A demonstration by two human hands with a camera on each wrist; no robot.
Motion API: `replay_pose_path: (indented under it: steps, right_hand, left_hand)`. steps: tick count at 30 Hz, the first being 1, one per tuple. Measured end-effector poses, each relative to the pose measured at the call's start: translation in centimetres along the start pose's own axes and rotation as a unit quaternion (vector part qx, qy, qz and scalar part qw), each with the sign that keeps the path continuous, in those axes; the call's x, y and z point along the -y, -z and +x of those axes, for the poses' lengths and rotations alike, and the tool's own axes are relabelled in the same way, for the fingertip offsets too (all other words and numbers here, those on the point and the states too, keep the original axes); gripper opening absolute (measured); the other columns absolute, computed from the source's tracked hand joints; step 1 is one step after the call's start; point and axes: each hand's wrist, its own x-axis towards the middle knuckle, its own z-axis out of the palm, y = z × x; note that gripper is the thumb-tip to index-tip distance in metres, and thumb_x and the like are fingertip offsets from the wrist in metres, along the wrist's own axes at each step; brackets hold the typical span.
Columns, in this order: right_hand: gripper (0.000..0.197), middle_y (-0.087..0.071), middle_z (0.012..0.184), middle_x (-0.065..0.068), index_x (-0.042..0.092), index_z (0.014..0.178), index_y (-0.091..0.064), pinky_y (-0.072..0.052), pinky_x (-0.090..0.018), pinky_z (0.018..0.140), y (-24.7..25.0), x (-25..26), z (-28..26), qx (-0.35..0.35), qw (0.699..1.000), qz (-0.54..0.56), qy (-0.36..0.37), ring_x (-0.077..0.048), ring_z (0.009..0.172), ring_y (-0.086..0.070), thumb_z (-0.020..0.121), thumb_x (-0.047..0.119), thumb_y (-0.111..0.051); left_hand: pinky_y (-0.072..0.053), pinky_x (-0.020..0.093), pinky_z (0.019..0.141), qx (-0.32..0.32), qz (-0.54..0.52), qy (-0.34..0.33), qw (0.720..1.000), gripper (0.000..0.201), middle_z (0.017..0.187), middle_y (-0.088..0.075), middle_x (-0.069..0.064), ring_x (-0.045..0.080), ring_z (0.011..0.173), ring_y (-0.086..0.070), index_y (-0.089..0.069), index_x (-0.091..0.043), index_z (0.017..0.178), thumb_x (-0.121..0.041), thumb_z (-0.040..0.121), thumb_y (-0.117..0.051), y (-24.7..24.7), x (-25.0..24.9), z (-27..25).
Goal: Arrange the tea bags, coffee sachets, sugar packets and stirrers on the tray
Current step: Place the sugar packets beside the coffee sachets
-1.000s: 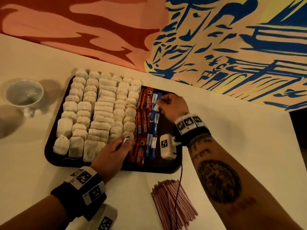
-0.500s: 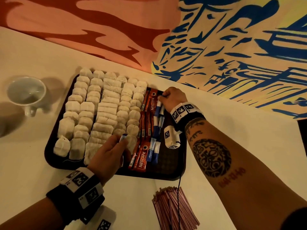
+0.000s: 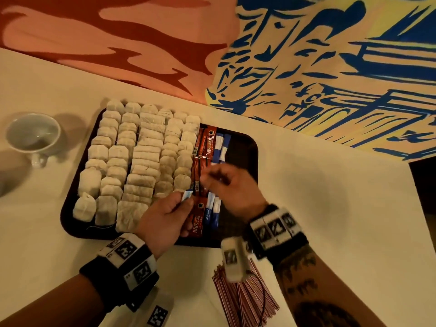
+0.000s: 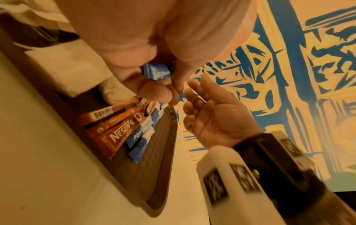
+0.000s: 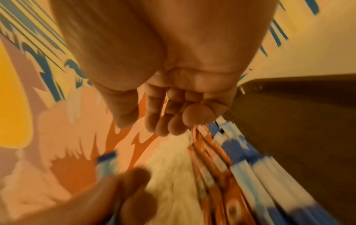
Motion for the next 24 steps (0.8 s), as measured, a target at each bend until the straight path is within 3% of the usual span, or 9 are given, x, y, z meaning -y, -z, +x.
replay_pose_path:
  steps: [2,4,6,8,11,14,17,21,24]
  right_hand:
    - [0.008,-0.07,0.098,0.014,0.036,0.1,-0.069,-0.053,-0.015,0.078,-1.6,-0.9,-2.5,0.017,0.999,0.031,0.012,0.001,0.084,-0.066,0.093,0.031,-0.069]
    - [0.007,-0.07,0.1,0.009,0.034,0.096,-0.072,-0.056,-0.022,0.079,-2.9,-2.1,-3.9,-0.024,0.998,0.05,0.017,-0.005,0.084,-0.067,0.091,0.029,-0.071]
    - [0.013,-0.071,0.097,0.008,0.036,0.087,-0.072,-0.055,-0.022,0.078,-3.4,-3.0,-4.7,-0.064,0.994,0.086,0.011,-0.006,0.085,-0.069,0.09,0.023,-0.073]
    - [0.014,-0.074,0.086,0.009,0.029,0.085,-0.072,-0.053,-0.017,0.072,-3.2,-3.3,-5.2,-0.082,0.987,0.141,-0.006,-0.003,0.08,-0.07,0.091,0.016,-0.071]
    - [0.01,-0.074,0.078,0.013,0.024,0.088,-0.072,-0.053,-0.016,0.069,-3.0,-3.2,-5.6,-0.093,0.983,0.161,-0.009,0.0,0.074,-0.069,0.091,0.014,-0.071]
    - [0.009,-0.075,0.086,0.008,0.029,0.091,-0.07,-0.057,-0.02,0.073,-3.5,-3.1,-5.8,-0.084,0.987,0.14,-0.008,-0.005,0.08,-0.072,0.09,0.02,-0.072]
    - [0.004,-0.075,0.084,0.004,0.024,0.089,-0.071,-0.056,-0.019,0.069,-3.5,-2.7,-5.5,-0.08,0.989,0.124,-0.024,-0.005,0.076,-0.071,0.092,0.021,-0.071]
    - [0.007,-0.075,0.084,0.006,0.024,0.091,-0.071,-0.057,-0.024,0.069,-2.2,-3.3,-2.1,-0.159,0.984,0.062,-0.061,-0.007,0.073,-0.069,0.092,0.03,-0.069]
    - [0.021,-0.072,0.094,0.008,0.02,0.104,-0.068,-0.054,-0.026,0.075,-0.9,-4.3,1.6,-0.183,0.979,-0.021,-0.082,-0.009,0.083,-0.067,0.091,0.037,-0.07]
  left_hand:
    - [-0.057,0.031,0.057,0.015,0.03,-0.01,0.999,0.021,0.074,-0.073,0.001,0.015,0.062,-0.068,-0.07,-0.023,0.097,-0.024,0.102,-0.049,-0.4,0.1,-0.3]
    - [-0.06,0.029,0.061,0.033,0.031,-0.014,0.999,0.022,0.085,-0.076,0.0,0.013,0.073,-0.073,-0.072,-0.024,0.103,-0.02,0.101,-0.05,-0.6,0.3,-0.8]
    - [-0.06,0.027,0.068,0.05,0.045,-0.031,0.997,0.021,0.09,-0.076,0.0,0.013,0.082,-0.073,-0.073,-0.023,0.103,-0.019,0.1,-0.052,-0.9,0.7,-1.2]
    - [-0.056,0.017,0.069,0.06,0.075,-0.053,0.994,0.019,0.089,-0.075,-0.006,0.007,0.083,-0.071,-0.071,-0.026,0.102,-0.022,0.1,-0.053,-1.0,0.9,-1.9]
    - [-0.056,0.018,0.063,0.046,0.079,-0.054,0.994,0.017,0.086,-0.074,-0.001,0.009,0.079,-0.07,-0.068,-0.03,0.097,-0.022,0.1,-0.053,-1.3,1.3,-2.5]
    - [-0.056,0.021,0.06,0.029,0.08,-0.06,0.995,0.018,0.08,-0.073,0.0,0.01,0.071,-0.069,-0.068,-0.029,0.091,-0.022,0.1,-0.054,-1.5,1.5,-2.7]
    - [-0.061,0.03,0.069,0.037,0.066,-0.052,0.996,0.016,0.088,-0.075,-0.003,0.01,0.081,-0.071,-0.07,-0.03,0.098,-0.025,0.099,-0.056,-1.4,1.7,-3.1]
    - [-0.06,0.03,0.074,0.017,0.033,-0.023,0.999,0.021,0.097,-0.073,-0.014,0.003,0.092,-0.068,-0.067,-0.042,0.101,-0.024,0.099,-0.056,-0.4,2.4,-3.6]
    - [-0.057,0.032,0.079,0.001,0.022,0.006,1.0,0.02,0.103,-0.074,-0.013,0.006,0.098,-0.068,-0.068,-0.035,0.103,-0.021,0.1,-0.054,0.7,3.0,-3.7]
